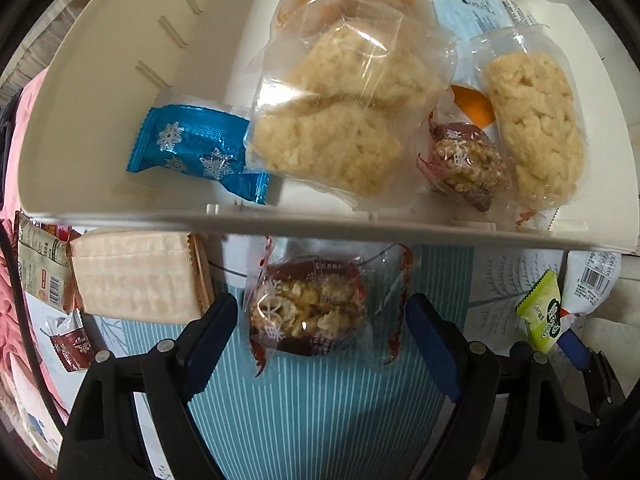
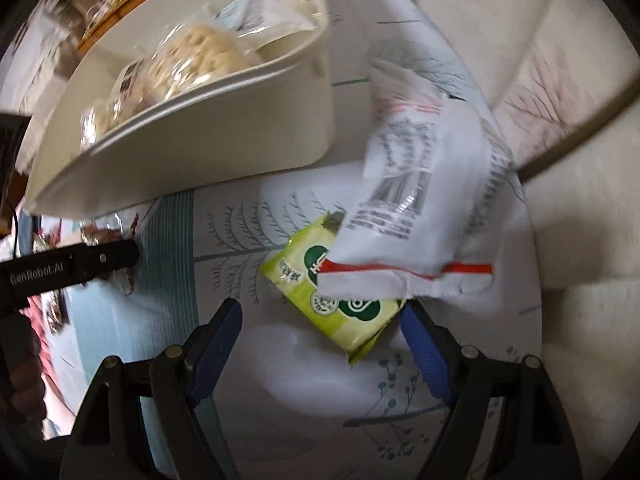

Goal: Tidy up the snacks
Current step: 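Grasp a clear nut packet with the left tool while the right grasps the green packet, then lift the nut packet and green packet over the tray with both tools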

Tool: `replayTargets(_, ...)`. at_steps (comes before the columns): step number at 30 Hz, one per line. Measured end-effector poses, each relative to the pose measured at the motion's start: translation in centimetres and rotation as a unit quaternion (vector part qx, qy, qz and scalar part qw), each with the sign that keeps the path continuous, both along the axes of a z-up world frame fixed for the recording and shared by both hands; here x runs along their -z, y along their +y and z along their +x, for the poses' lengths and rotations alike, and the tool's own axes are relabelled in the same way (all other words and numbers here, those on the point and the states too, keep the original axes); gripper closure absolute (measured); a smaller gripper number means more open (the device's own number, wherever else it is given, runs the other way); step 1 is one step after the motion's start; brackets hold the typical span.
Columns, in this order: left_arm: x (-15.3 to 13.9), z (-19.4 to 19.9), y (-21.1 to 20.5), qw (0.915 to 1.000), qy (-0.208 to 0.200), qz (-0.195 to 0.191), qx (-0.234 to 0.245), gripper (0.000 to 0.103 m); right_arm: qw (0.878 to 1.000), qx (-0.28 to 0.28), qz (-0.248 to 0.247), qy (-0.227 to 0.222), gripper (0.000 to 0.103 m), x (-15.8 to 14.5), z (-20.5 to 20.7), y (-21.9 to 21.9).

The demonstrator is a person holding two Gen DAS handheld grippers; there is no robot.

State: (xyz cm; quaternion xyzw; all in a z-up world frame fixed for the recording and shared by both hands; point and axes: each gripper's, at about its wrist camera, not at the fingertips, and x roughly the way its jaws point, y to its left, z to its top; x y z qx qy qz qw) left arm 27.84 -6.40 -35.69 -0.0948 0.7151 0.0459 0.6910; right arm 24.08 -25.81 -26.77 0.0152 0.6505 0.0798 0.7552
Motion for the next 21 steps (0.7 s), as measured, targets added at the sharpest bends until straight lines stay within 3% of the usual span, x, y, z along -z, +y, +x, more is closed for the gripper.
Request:
replayTargets(5, 0.5, 0.7, -0.3, 1.0, 0.006, -0.003, -0.001, 0.027, 1.0, -0.021, -0.016, -0.003, 0.027, 0.4, 0.1, 0.8)
replayTargets(7, 0.8, 0.6, -1.1, 1.0, 0.002, 0.004, 0.003, 0.031, 0.999, -0.026, -0.024, -0.008, 0.035, 0.3, 0.2, 1.0)
replayTargets(10, 0.7, 0.7, -1.6, 0.9999, -0.008, 0.007, 0.006, 0.046, 0.999, -0.03, -0.036, -0.011, 0.046, 0.3, 0.5, 1.7)
replayTargets(16, 0.6, 0.8, -1.3, 0.9999, -0.011, 0.0, -0.002, 0.053, 0.997, -0.043, -0.067, -0.011, 0.065, 0.2, 0.2, 1.5)
replayTargets(21, 0.3, 0.5, -1.4, 0.9998, -0.017, -0.006, -0.005, 0.059, 0.998, -0.04, -0.051, -0.005, 0.077, 0.2, -0.7, 0.1)
